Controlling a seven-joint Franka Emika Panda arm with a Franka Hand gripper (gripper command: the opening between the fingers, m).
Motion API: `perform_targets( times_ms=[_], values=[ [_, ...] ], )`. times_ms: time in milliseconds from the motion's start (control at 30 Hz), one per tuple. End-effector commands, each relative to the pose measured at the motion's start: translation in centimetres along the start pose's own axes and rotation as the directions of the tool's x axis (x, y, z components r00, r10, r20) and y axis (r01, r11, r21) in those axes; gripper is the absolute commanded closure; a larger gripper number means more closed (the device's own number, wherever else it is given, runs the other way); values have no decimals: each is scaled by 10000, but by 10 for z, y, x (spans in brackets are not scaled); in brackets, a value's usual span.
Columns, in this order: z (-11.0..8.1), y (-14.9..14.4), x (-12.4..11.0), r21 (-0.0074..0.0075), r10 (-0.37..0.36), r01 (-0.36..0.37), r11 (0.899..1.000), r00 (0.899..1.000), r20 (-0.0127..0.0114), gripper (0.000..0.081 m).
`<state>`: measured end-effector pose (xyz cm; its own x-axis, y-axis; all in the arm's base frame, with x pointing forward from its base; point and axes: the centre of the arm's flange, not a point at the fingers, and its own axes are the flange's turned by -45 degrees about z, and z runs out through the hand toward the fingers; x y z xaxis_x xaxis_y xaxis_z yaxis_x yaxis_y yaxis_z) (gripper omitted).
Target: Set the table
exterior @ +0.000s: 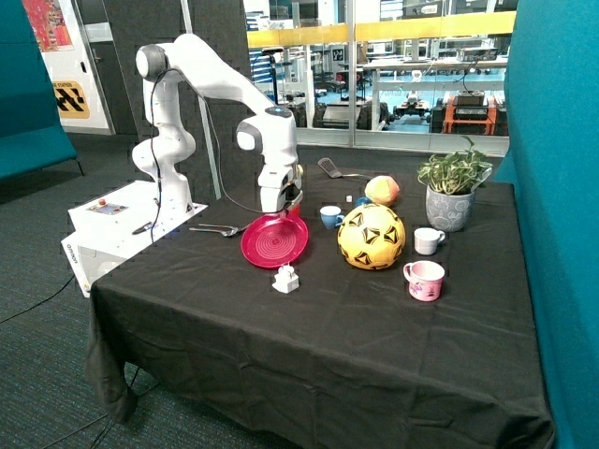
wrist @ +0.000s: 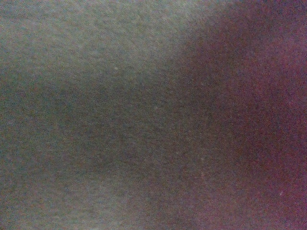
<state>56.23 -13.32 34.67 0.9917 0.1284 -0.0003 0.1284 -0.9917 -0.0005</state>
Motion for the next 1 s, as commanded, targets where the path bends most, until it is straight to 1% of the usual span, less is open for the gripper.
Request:
perform_targets(
  times_ms=[0, 333, 500, 700, 967],
  values=[
    [-18, -8, 6, -5, -136, 136, 9999, 9999, -3, 808],
    [-33, -13, 5, -5, -227, 227, 9997, 9997, -3, 808],
    [-45, -15, 1, -5, -367, 367, 9993, 9993, -3, 808],
    [-64, -23, -8, -5, -749, 749, 9972, 9972, -3, 808],
    [-79, -31, -27, -5, -1026, 1026, 9947, 9947, -2, 808]
  ],
)
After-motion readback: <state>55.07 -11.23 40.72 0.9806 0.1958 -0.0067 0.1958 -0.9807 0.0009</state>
